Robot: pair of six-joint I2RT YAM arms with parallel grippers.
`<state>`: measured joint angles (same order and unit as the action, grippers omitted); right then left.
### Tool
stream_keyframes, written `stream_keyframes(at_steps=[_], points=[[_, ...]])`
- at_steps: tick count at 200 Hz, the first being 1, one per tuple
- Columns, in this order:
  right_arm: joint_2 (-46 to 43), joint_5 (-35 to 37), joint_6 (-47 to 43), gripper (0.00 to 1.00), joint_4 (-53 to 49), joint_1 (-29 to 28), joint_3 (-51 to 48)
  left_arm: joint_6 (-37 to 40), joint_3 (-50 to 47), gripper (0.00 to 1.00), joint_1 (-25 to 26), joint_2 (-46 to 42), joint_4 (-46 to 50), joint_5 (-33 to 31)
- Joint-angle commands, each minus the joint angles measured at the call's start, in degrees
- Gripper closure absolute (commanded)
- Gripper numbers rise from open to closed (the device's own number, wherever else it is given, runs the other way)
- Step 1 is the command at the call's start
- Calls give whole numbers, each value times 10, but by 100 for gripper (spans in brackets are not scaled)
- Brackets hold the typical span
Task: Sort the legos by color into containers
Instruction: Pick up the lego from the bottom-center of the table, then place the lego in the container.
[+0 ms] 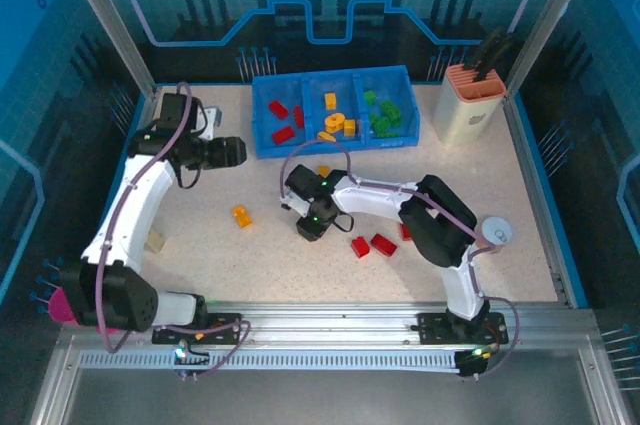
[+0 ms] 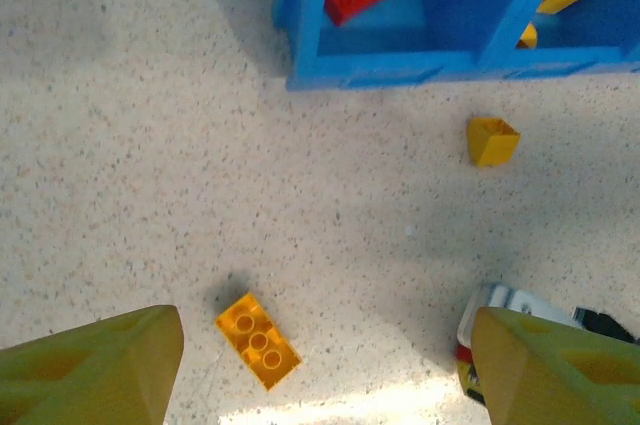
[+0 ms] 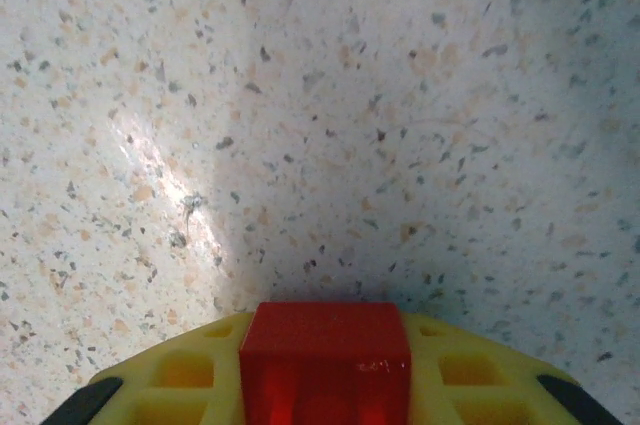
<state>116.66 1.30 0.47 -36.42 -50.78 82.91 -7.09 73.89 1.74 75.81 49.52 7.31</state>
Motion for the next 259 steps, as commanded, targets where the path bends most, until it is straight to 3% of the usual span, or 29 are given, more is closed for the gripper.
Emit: stream_keyframes(at_steps=[1, 37, 84, 114, 198, 259], points=[[-2, -10, -34, 72, -1, 25, 76, -30, -56, 23, -6, -44, 12, -18], [44, -49, -60, 71, 54, 79, 249, -75, -150, 22, -6, -84, -7, -16], [254, -52, -113, 69, 11, 121, 562, -82, -188, 22, -6, -91, -46, -37], [371, -9, -174, 67, -28, 133, 727, -100, -205, 22, -6, -81, -54, -26], [417, 36, -275, 65, 22, 135, 723, -128, -241, 22, 30, 0, -83, -47], [360, 3, -276, 40, 35, 128, 686, -143, -247, 22, 60, 78, -112, -89]])
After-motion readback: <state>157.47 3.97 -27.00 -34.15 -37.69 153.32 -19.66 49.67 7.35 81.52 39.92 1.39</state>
